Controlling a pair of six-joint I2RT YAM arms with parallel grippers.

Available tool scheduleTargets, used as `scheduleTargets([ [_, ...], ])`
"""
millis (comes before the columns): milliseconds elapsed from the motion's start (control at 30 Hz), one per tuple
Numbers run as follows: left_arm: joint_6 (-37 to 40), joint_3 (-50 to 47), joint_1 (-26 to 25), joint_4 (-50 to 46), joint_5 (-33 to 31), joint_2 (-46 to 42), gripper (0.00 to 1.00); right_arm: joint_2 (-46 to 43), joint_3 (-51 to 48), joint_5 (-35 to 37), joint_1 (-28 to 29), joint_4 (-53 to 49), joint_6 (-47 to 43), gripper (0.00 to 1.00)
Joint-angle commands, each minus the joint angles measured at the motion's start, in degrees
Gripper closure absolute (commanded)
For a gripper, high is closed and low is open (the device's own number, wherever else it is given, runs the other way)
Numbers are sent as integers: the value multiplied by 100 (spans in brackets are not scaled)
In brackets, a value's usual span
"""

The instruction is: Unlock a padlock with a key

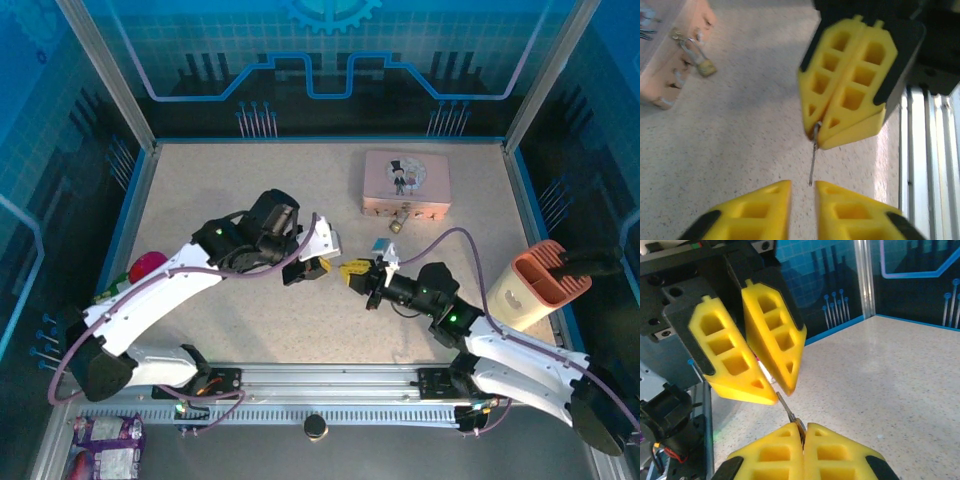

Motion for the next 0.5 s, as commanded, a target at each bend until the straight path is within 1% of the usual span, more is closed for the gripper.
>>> scheduleTargets([
  [0, -928, -378, 180, 1329, -519, -427, 71, -442, 290, 1123, 48, -887, 178, 100],
  [67, -1580, -463, 380, 1778, -672, -443, 71, -754, 465, 1869, 22, -1656, 354, 100],
  [133, -2527, -372, 507, 2030, -1129, -285, 66, -1076, 635, 2296, 19, -2338, 414, 100],
  [200, -3336, -175, 658, 2057, -1309, 3, 58, -1409, 767, 2651, 23, -2863, 558, 100],
  [233, -3567, -141, 694, 2135, -1360, 140, 55, -1569, 799, 2757, 19, -3035, 639, 100],
  [367, -4487, -73, 731, 2641, -1353, 712, 50, -2176, 901, 3084, 19, -3579, 823, 100],
  [467, -5100, 325, 735, 2482, -1391, 1307, 48, -2447, 1089, 3477, 19, -4228, 999, 100],
])
